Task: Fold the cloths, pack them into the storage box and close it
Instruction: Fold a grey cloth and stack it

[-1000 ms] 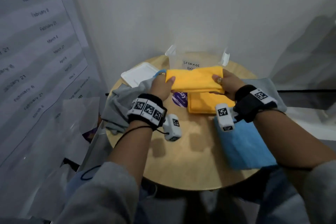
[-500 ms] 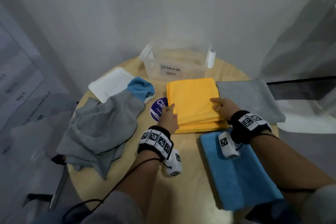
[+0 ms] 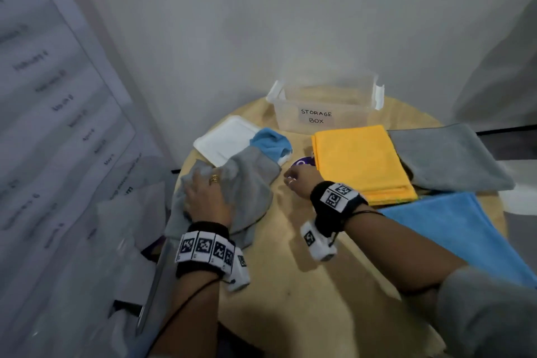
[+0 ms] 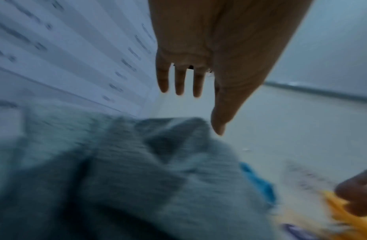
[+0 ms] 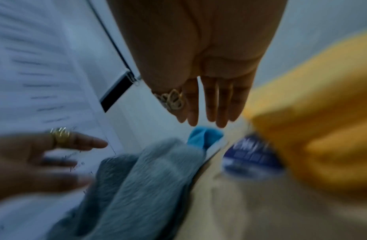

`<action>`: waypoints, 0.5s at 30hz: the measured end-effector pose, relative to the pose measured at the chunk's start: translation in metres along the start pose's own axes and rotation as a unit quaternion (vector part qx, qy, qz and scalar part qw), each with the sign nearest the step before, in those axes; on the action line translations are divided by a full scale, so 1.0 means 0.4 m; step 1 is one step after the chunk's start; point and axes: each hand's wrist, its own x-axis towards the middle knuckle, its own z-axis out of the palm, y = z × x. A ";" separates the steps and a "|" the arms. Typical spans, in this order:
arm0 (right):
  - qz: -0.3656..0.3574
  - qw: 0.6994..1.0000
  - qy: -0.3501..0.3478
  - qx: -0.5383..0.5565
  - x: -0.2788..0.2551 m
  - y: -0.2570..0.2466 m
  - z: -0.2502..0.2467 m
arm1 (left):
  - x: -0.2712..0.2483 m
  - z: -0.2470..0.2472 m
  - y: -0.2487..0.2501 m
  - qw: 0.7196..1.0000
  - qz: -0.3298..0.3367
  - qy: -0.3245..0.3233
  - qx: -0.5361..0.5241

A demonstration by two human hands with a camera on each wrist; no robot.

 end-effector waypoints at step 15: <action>0.020 0.957 0.140 0.253 -0.045 -0.136 0.158 | -0.068 0.127 -0.181 0.984 -0.036 -0.173 0.009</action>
